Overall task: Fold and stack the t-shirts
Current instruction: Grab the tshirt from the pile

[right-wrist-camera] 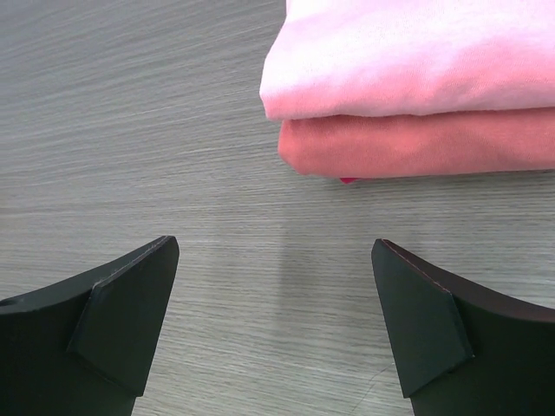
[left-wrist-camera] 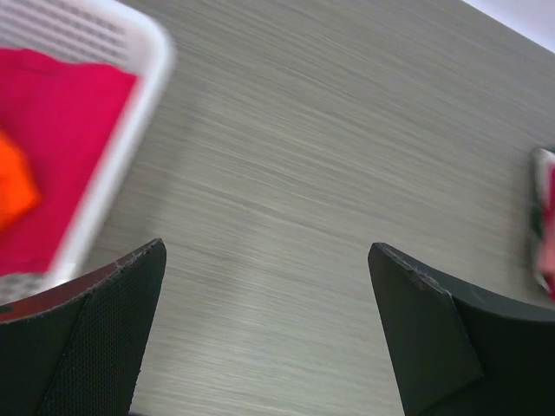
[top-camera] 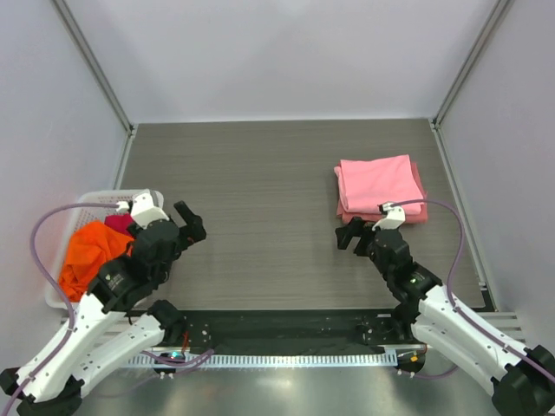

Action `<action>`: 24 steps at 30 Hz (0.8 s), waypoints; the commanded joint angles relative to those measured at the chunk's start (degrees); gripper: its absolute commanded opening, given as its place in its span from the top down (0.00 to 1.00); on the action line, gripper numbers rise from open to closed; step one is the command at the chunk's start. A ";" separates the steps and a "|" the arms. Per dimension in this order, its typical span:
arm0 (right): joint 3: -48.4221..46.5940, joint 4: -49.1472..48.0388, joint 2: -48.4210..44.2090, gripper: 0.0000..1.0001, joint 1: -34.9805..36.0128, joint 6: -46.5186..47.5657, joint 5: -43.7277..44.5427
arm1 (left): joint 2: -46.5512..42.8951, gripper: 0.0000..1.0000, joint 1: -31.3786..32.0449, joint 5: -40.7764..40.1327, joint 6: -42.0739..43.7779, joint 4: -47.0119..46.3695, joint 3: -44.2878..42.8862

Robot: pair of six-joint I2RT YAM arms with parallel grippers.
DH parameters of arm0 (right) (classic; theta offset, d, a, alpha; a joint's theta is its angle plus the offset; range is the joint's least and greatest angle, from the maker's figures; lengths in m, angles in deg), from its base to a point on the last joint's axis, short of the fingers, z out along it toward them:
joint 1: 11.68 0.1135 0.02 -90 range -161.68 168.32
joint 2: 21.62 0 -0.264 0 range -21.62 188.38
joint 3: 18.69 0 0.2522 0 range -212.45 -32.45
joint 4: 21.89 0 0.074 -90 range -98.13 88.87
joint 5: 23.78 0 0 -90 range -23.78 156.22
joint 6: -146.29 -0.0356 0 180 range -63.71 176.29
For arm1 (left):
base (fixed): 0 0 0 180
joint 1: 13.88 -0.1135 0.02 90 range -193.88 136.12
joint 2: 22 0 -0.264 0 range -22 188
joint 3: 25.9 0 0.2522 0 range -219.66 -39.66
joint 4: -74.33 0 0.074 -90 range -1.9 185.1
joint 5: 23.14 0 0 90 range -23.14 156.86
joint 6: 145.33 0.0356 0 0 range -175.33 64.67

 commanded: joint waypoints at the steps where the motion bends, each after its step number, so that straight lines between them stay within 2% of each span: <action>1: 0.52 -1.36 -1.55 0.00 0.34 -1.42 1.38 | 5.18 0.00 -0.10 -18.59 -5.96 19.78 -6.67; 2: 0.52 -1.36 -1.47 0.00 0.16 -1.60 1.38 | 5.46 0.00 -0.10 -23.76 -9.64 22.11 -8.33; 3: 0.52 -1.36 -1.29 0.00 0.34 -1.60 1.38 | 5.46 0.00 -0.10 -24.94 -9.07 22.74 -8.78; 6: 0.26 -1.27 -0.41 0.00 0.25 -1.86 1.20 | 3.70 0.00 -0.45 -25.83 1.11 14.95 -7.22; 7: 0.17 -1.19 -0.24 0.00 0.25 -1.95 1.29 | 4.48 0.00 -1.76 -25.83 2.87 12.06 -7.20; 9: 0.08 -1.01 0.03 0.00 0.25 -2.13 1.38 | 6.33 0.01 -4.40 -24.35 3.77 12.03 -8.95; 12: 0.34 -0.66 -0.41 0.00 0.25 -2.48 0.85 | 10.97 0.01 -13.08 -17.34 9.10 7.38 -8.88; 13: 0.43 -0.57 -0.76 0.01 0.16 -2.56 0.76 | 12.21 0.00 -20.07 -8.69 10.09 4.50 -8.53; 14: 0.52 -0.57 -1.11 0.00 0.16 -2.65 0.59 | 13.62 0.00 -24.49 -2.43 10.79 3.43 -8.35; 15: 0.78 -0.48 -1.29 0.00 0.25 -2.74 0.33 | 17.20 0.00 -34.02 2.68 11.06 2.63 -8.35; 16: 0.87 -0.48 -1.81 0.00 0.25 -2.83 0.32 | 18.80 0.00 -38.90 10.82 10.54 2.71 -8.78; 19: 1.13 -0.48 -2.08 0.00 0.25 -3.00 0.06 | 22.85 0.00 -54.18 14.51 5.82 4.11 -9.05; 21: 1.13 -0.57 -1.91 0.00 0.16 -3.09 -0.20 | 23.82 0.00 -59.92 13.90 1.16 5.51 -9.22; 24: 1.05 -0.48 -1.55 0.00 0.25 -3.18 -0.29 | 26.98 0.06 -63.46 12.67 -5.18 7.19 -8.61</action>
